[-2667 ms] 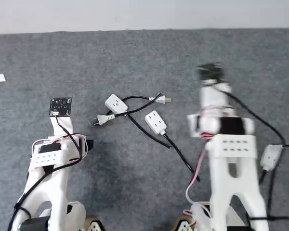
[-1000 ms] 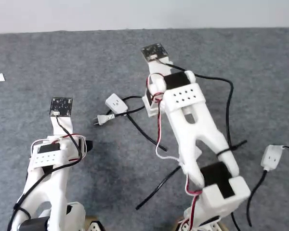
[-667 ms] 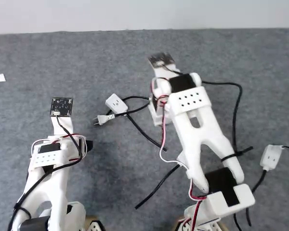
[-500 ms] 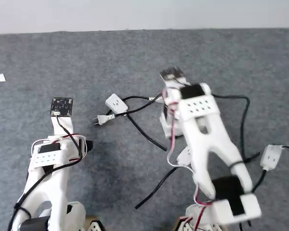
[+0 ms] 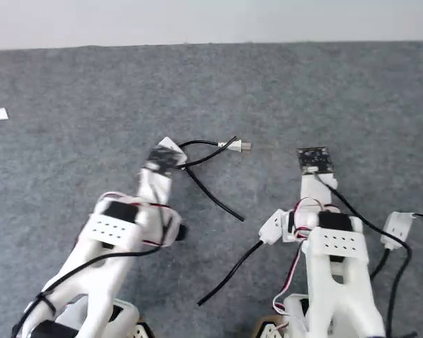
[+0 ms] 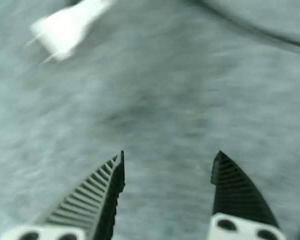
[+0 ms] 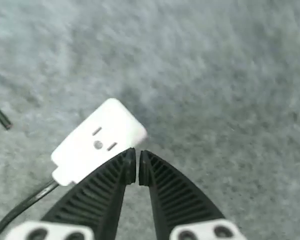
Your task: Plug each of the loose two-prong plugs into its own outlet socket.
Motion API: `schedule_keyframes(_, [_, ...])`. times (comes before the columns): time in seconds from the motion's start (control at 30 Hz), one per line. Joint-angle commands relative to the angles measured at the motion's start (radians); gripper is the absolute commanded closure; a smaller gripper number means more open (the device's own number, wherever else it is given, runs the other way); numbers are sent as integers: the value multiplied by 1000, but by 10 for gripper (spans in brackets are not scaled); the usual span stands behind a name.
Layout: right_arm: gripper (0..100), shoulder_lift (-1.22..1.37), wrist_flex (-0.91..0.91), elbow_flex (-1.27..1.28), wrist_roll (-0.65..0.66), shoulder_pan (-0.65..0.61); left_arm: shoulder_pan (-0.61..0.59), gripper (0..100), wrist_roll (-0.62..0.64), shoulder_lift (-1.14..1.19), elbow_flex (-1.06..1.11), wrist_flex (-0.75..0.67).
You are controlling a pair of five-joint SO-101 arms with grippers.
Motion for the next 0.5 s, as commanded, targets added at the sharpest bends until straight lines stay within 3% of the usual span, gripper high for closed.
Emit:
schedule_keyframes(0.0, [990, -27, -22, -5, 12, 127, 129, 728, 28, -23, -113, 26])
schedule_keyframes(0.23, [987, -21, -27, -31, -69, 410, 347, 728, 118, 23, -271, 78])
schedule_keyframes(0.47, [986, -21, -67, -25, -95, 498, 526, 728, 147, 358, -503, 92])
